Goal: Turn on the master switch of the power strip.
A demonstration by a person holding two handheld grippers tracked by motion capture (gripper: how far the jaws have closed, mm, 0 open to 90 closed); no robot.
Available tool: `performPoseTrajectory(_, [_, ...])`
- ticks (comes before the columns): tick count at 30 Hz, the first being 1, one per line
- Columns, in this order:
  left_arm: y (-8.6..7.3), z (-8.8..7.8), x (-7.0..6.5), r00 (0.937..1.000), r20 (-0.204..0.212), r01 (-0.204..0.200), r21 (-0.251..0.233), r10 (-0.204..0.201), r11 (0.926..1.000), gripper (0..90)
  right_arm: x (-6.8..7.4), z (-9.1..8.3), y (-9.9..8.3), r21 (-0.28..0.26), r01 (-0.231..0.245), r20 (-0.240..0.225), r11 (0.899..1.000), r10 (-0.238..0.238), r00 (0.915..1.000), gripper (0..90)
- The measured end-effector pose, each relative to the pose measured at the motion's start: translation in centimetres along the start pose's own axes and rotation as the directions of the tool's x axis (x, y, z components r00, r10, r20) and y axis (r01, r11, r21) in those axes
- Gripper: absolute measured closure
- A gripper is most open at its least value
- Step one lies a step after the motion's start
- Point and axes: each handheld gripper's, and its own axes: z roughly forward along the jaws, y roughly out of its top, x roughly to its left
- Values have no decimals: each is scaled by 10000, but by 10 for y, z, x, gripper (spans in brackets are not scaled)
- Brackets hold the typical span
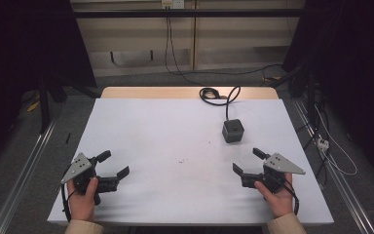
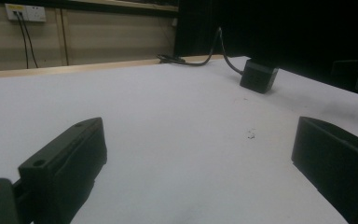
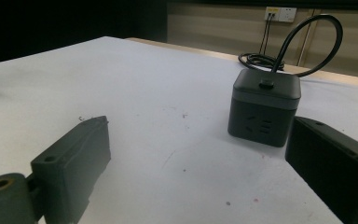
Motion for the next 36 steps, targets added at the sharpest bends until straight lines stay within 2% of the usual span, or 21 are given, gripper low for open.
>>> performPoseTrajectory(14, [1,0,-1,10000,30,28,-71,-28,10000,27,-5,17,10,24,-54,204,10000,53,9998,68])
performPoseTrajectory(36, [2,0,-2,9999,102,-70,-120,72,9999,27,-15,33,19,-43,-353,520,9994,355,9980,77])
